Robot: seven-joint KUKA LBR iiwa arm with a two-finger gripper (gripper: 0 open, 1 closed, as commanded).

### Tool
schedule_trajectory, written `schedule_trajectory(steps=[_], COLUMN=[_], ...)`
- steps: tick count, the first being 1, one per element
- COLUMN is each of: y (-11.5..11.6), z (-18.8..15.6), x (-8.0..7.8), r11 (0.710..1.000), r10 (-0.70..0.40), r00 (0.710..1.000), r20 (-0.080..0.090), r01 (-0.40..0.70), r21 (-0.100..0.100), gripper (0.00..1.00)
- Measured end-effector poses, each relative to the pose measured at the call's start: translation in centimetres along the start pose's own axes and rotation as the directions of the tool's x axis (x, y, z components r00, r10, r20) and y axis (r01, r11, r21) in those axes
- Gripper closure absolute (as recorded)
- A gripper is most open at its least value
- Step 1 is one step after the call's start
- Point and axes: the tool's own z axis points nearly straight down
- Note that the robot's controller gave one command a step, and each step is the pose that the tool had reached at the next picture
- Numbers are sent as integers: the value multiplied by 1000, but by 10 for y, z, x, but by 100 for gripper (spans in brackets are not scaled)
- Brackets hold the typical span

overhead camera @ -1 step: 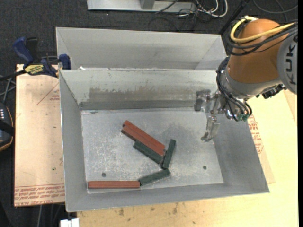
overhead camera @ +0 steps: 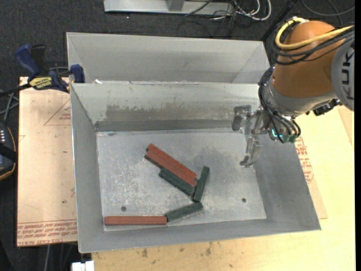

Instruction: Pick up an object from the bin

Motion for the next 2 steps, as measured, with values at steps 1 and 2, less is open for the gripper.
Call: schedule_trajectory(steps=[1,2], y=[33,60], z=[51,75], x=[11,25], r11=[1000,981], r10=[-8,-195], r00=[1000,981], r20=[6,-6], r01=[8,195], r21=[1,-2], gripper=[0,0])
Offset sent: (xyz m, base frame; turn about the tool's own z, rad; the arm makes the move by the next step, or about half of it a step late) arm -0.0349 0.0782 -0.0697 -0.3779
